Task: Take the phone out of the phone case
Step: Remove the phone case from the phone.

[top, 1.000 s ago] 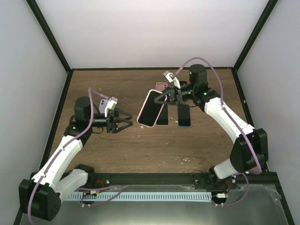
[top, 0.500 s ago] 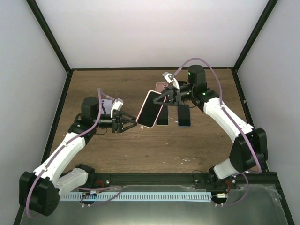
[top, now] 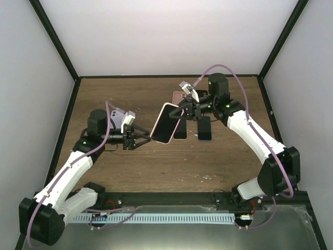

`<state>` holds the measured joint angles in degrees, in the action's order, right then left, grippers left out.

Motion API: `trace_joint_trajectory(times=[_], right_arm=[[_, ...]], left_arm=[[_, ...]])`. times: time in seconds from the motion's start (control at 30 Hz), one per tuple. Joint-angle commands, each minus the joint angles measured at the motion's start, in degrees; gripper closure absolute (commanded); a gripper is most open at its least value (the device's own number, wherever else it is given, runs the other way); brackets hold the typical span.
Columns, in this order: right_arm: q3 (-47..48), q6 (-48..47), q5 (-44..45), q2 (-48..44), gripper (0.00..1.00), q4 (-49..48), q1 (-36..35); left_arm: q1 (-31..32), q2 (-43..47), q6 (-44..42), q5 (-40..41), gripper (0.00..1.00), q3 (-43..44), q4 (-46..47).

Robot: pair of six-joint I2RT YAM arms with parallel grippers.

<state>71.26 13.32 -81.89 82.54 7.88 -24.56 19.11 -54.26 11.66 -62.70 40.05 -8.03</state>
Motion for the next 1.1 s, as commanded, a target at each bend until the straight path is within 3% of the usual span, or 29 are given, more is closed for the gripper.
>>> trace_joint_trajectory(times=[0.0,0.17,0.47,0.63,0.77,1.07], right_arm=[[2.1,-1.2,-4.1,-2.4,0.99,2.0,-2.1],[2.9,-1.7,-5.7,-3.0,0.99,2.2,-2.5],[4.0,-6.6,-9.0,-2.3,0.99,6.4,-4.2],[3.5,-10.9,-7.9,-0.6,0.99,10.2,-4.3],[4.9,-15.1,-7.5,3.0,0.99,14.2,-4.4],[4.2,-18.6,-4.8,7.1,0.99,17.5,-5.0]], left_arm=[[-0.2,0.6,0.3,0.8,0.47,-0.3,2.8],[-0.2,-2.0,-3.0,7.4,0.52,2.0,-1.9],[0.0,-10.5,-4.6,8.8,0.62,6.0,-0.9],[3.1,-13.5,-7.4,1.8,0.68,10.2,-0.3],[6.8,-14.0,-9.0,0.9,0.76,12.3,1.5],[9.8,-16.9,-1.7,-1.0,0.83,13.8,8.3]])
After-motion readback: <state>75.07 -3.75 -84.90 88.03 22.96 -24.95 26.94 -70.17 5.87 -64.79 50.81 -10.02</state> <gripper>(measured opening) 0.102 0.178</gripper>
